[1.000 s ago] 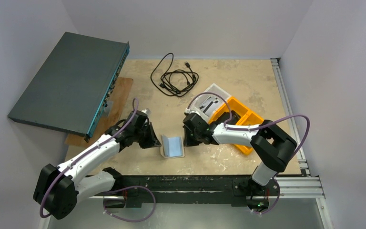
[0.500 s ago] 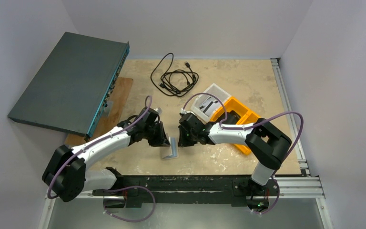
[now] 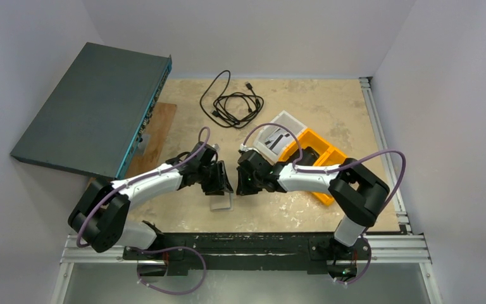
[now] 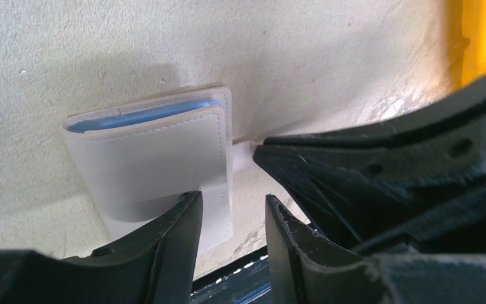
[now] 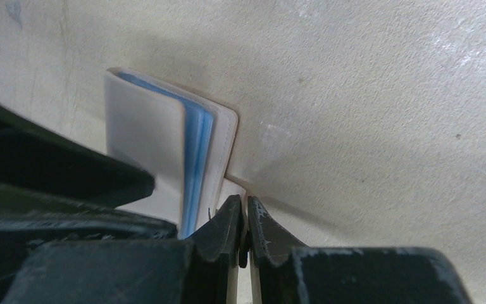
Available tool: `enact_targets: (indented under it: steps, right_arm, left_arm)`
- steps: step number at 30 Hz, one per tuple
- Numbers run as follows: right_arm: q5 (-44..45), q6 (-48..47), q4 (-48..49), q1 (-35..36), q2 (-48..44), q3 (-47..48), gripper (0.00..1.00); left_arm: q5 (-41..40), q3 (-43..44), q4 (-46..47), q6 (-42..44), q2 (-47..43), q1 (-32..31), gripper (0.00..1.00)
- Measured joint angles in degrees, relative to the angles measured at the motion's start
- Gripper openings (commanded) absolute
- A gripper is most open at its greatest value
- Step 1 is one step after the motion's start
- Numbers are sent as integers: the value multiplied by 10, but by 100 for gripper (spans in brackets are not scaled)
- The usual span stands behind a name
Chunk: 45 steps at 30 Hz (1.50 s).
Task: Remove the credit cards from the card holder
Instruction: Close the card holder at the corner of the board.
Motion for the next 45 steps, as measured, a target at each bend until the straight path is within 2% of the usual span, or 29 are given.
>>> enact_targets:
  steps: [9,20,25,38,45]
  right_arm:
    - [2,5,-15,1,-43,0,9]
    - [13,9,-28,1,-50,0,27]
    - [22,15,-40,1,-86,0,30]
    - [53,21,-58,0,-130,0,31]
    - [58,23,-60,0,-137,0,31]
  left_arm:
    - [-5,5,21,2,41,-2,49]
    - [-20,18,11,15,45,-3,52]
    - [-33,31,-12,24,24,-3,53]
    - [-52,59,-56,50,-7,-3,55]
    - [-105,68,-103,64,-42,-3,56]
